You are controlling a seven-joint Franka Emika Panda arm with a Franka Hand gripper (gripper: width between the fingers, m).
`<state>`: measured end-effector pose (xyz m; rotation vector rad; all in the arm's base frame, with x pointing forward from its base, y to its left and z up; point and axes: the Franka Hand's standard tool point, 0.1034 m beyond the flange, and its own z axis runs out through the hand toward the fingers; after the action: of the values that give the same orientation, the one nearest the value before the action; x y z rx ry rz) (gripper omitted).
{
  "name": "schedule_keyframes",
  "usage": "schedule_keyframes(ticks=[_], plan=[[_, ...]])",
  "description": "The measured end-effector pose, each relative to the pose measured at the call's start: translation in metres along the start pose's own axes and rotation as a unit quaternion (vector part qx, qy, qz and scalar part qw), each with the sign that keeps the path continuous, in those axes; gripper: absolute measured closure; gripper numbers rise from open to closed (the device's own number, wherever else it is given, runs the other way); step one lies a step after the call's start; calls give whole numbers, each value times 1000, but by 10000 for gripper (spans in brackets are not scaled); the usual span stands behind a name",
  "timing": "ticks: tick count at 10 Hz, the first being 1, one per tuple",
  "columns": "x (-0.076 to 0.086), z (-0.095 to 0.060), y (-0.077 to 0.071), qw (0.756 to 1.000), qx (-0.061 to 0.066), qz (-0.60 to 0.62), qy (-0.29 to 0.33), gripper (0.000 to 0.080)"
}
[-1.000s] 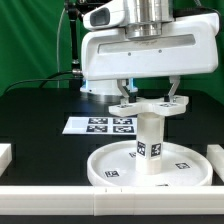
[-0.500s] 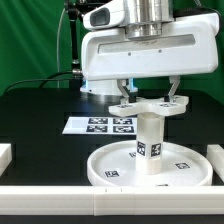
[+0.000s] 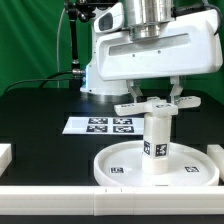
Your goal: Assemble round table
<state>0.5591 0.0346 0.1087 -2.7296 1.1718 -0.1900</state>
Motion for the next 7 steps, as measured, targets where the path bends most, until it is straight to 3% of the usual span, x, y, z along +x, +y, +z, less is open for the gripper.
schedule_keyframes(ticks=[3, 6, 7], plan=[[-2, 0, 0, 990, 9, 142, 0, 357], [-4, 1, -1, 945, 18, 326, 3, 357], [-5, 2, -2, 915, 26, 403, 1, 357]])
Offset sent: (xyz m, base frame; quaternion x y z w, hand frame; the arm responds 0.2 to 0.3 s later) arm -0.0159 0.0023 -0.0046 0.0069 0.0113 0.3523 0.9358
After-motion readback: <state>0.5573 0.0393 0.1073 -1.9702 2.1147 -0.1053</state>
